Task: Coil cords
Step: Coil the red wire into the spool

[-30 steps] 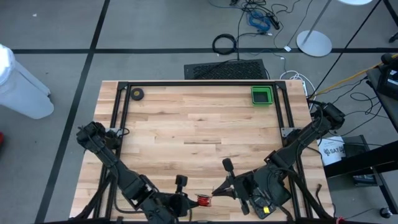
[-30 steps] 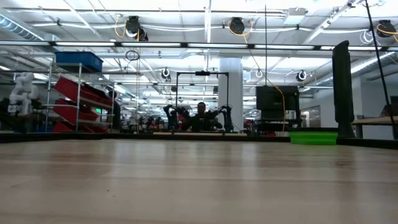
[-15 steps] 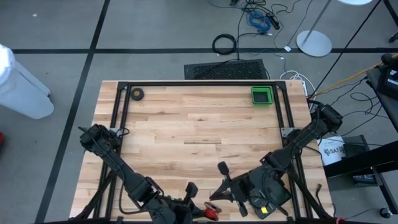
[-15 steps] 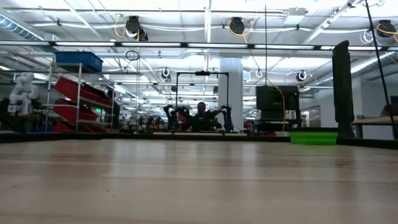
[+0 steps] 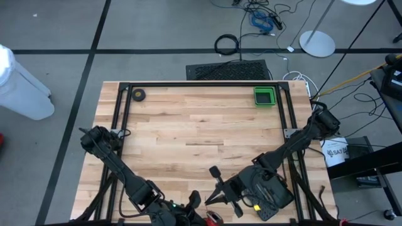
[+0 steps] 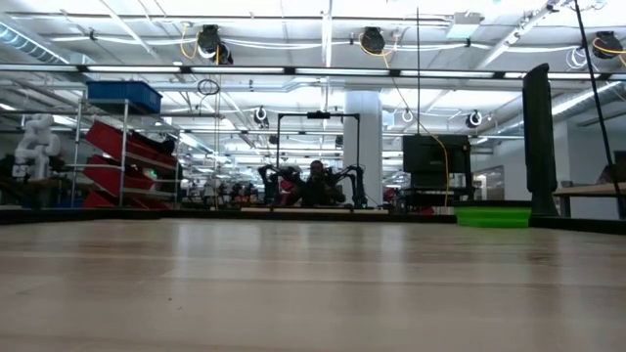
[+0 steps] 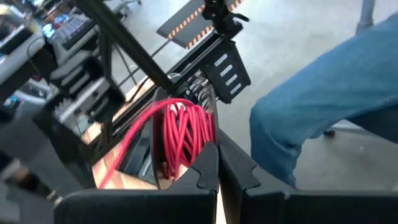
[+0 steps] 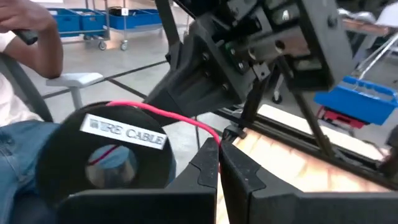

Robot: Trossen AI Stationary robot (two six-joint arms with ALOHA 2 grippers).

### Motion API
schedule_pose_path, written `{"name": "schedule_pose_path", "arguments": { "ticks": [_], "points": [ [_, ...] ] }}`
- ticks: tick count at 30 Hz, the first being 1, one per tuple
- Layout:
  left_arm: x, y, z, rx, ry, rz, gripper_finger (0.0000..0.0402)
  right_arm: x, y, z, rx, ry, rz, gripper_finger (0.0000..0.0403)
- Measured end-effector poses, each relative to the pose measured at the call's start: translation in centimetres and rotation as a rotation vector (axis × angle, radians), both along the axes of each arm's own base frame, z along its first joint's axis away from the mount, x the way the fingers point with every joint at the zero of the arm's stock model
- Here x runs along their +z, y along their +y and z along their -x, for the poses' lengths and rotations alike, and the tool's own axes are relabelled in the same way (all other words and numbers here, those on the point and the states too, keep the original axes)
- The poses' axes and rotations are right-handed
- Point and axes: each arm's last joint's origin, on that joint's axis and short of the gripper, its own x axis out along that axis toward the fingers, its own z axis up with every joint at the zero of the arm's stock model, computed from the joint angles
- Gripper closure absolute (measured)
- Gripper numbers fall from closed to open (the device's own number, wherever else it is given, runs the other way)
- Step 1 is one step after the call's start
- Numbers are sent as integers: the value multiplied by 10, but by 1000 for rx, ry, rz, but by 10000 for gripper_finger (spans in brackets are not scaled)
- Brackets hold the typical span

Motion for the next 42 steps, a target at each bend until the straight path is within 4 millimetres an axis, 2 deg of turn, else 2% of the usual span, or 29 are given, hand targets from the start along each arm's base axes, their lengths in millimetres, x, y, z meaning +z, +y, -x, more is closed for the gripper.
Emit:
{"name": "schedule_pose_path", "arguments": {
  "ticks": [12, 20, 28, 37, 42],
  "points": [
    [0, -5, 3, -55, -32, -51, 400, -11, 8, -29, 59, 63, -5, 403],
    [3, -19, 16, -77, -105, -140, 400, -14, 10, -33, 61, 113, 18, 403],
    [8, -29, 29, 82, -194, -259, 400, -15, 9, -34, 51, 129, 12, 403],
    [17, -29, 42, 249, -220, -227, 400, -13, 5, -33, 25, 169, -33, 403],
    [12, -27, 47, 291, -175, -241, 400, -11, 1, -29, -5, 239, -66, 403]
  ]
}}
